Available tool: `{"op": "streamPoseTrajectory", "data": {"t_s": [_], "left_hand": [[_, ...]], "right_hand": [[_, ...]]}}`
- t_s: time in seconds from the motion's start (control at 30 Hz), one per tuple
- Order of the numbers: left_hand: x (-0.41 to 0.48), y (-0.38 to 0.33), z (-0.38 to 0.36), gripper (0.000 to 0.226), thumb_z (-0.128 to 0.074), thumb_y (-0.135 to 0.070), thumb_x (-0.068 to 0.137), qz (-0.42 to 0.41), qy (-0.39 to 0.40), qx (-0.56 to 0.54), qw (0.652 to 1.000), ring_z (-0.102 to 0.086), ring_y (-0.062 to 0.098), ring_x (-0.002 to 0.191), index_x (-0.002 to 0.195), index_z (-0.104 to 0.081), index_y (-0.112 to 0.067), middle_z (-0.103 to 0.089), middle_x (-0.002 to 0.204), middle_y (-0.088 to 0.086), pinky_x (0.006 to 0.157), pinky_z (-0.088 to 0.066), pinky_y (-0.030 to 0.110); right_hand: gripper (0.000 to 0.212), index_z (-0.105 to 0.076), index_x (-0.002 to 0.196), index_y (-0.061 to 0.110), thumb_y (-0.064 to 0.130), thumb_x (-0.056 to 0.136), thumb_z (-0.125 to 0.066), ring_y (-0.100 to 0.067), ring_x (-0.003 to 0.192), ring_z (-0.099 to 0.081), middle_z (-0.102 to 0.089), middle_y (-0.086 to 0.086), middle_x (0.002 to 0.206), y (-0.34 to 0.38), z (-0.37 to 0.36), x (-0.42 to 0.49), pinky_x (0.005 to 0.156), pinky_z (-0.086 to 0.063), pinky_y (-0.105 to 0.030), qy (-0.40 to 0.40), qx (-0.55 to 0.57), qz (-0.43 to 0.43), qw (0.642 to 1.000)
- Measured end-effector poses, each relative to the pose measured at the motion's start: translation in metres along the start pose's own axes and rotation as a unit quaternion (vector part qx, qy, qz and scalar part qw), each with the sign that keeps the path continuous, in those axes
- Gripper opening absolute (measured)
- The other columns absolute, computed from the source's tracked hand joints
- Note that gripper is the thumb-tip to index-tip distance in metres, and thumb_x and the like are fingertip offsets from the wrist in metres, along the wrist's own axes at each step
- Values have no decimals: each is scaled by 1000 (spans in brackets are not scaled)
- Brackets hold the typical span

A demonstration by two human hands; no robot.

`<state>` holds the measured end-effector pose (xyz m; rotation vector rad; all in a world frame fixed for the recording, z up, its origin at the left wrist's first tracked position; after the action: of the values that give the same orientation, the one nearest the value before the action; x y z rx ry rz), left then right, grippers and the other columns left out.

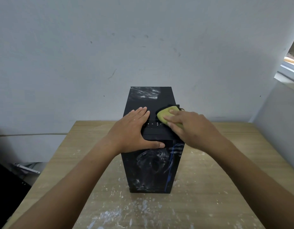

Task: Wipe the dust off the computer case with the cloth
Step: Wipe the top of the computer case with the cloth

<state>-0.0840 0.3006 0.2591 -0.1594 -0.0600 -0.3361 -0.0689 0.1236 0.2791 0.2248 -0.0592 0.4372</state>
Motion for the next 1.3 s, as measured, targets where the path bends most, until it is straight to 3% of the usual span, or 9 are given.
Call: {"op": "streamPoseTrajectory", "data": {"t_s": [0.2, 0.33, 0.6, 0.9, 1.07, 1.3], "left_hand": [[2, 2, -2, 127, -36, -92, 60, -7, 0, 4, 1000, 7, 4, 149, 158, -4, -17, 4, 165, -7, 115, 9, 21], [2, 2, -2, 128, -34, -92, 59, -10, 2, 5, 1000, 7, 5, 149, 158, -4, -17, 4, 165, -6, 115, 9, 22], [1, 1, -1, 129, -36, -92, 58, -1, 2, -7, 1000, 7, 4, 149, 158, -6, -17, 2, 165, -6, 118, 7, 23], [-1, -1, 3, 126, -41, -90, 60, 13, 11, -11, 1000, 6, 2, 149, 158, -7, -19, 2, 164, -9, 115, 8, 21], [-2, -2, 3, 126, -41, -90, 59, 13, 11, -14, 1000, 6, 2, 149, 158, -6, -19, 2, 164, -10, 114, 9, 20], [0, 0, 2, 127, -41, -91, 59, 7, 1, -20, 1000, 7, 2, 148, 158, -6, -19, 3, 164, -10, 115, 9, 20]], "right_hand": [[38, -46, 132, 54, 51, 95, -37, -5, 128, -47, -31, 31, 146, 12, 5, -63, 95, -48, -36, 6, 46, 51, 998], [35, -46, 129, 57, 51, 96, -37, -1, 129, -44, -30, 36, 144, 11, 10, -61, 95, -47, -34, 17, 37, 56, 998], [35, -50, 131, 50, 49, 97, -42, -13, 135, -39, -38, 22, 147, 1, 3, 14, 109, -35, -40, 28, 18, 27, 999], [37, -56, 128, 44, 54, 94, -46, -26, 115, -54, -53, -2, 135, -11, 14, 95, 91, -43, -32, 34, 80, -68, 994], [34, -60, 126, 34, 44, 99, -41, -26, 117, -53, -55, -1, 134, -11, 6, 95, 92, -43, -35, 23, 27, -60, 998], [37, -48, 136, 44, 43, 100, -39, -20, 133, -41, -41, 13, 148, -1, 0, 52, 106, -37, -40, 20, -19, 33, 999]]}}
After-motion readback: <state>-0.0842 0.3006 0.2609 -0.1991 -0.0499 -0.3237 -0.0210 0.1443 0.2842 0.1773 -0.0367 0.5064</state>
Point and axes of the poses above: each hand's wrist, its own x-axis towards the middle knuckle, its own z-axis out of the back of the hand, y = z × x, the point moved 4 cm from there along x, towards the middle knuckle
